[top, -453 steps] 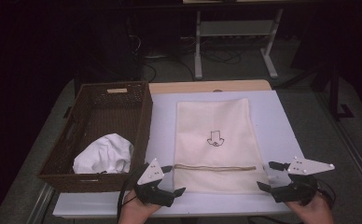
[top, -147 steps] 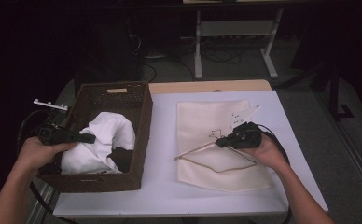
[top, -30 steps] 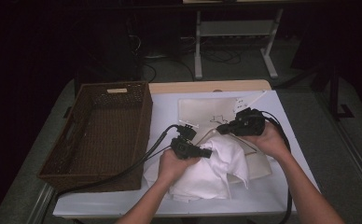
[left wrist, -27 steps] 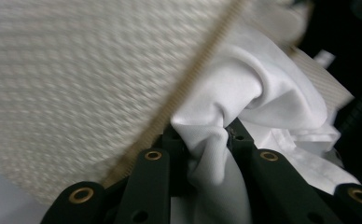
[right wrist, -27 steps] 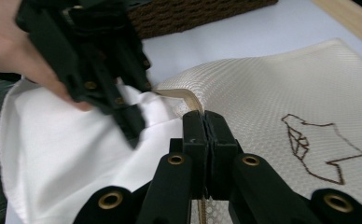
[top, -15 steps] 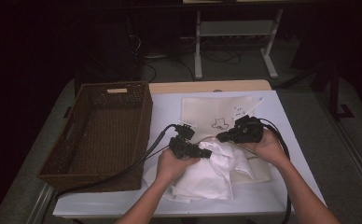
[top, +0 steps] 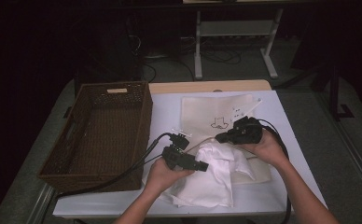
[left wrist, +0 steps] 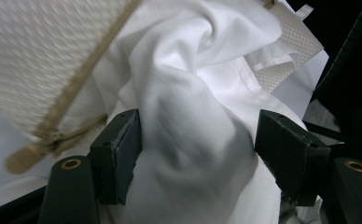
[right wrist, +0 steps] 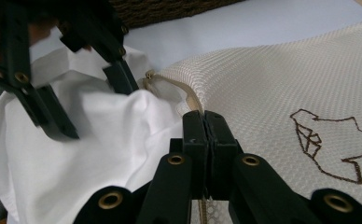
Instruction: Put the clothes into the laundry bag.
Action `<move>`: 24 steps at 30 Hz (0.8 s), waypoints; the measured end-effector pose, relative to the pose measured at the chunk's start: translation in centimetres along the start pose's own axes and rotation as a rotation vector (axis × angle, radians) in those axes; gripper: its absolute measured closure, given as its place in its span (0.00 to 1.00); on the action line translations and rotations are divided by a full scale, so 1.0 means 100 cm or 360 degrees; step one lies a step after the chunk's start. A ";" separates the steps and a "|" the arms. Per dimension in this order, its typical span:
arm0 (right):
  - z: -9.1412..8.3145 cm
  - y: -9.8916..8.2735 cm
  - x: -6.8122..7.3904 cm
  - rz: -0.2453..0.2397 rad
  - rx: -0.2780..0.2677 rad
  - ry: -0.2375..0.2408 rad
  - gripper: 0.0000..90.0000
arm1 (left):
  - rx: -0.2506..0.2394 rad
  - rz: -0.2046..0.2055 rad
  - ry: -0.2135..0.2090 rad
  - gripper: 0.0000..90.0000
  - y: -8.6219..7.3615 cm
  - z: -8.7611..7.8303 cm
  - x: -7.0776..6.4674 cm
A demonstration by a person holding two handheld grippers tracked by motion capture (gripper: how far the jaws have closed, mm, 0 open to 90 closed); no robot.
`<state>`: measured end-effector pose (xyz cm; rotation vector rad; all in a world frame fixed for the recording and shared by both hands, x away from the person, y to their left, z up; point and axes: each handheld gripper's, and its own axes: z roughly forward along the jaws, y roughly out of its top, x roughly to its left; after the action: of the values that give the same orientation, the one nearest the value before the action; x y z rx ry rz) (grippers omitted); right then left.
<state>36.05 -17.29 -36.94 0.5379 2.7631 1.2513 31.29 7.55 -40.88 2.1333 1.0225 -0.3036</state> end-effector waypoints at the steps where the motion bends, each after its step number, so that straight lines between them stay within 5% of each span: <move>1: 0.001 0.000 0.000 -0.0002 -0.0001 0.0003 0.97 | 0.0020 -0.0013 -0.0015 0.39 -0.002 0.004 0.003; 5: 0.002 0.001 0.002 -0.0017 -0.0015 0.0010 0.97 | 0.0000 0.0115 0.0007 0.80 -0.008 0.019 -0.003; 7: 0.002 0.002 0.002 -0.0019 -0.0024 0.0010 0.97 | -0.0049 0.0127 -0.0015 0.88 -0.008 0.018 -0.006; 16: 0.001 0.006 0.006 -0.0034 -0.0050 0.0022 0.97 | -0.0184 0.0176 -0.0082 0.91 0.000 -0.001 -0.032; 20: 0.002 0.006 0.008 -0.0052 -0.0044 0.0027 0.98 | -0.0251 0.0030 -0.0073 0.91 0.007 0.008 -0.017; 24: 0.003 0.006 0.010 -0.0049 -0.0034 0.0040 0.98 | -0.0317 -0.0058 0.0078 0.91 0.012 0.020 0.004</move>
<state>35.33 -16.40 -36.63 0.4791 2.7642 1.2881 32.64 5.83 -41.85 1.9533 1.0740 -0.1602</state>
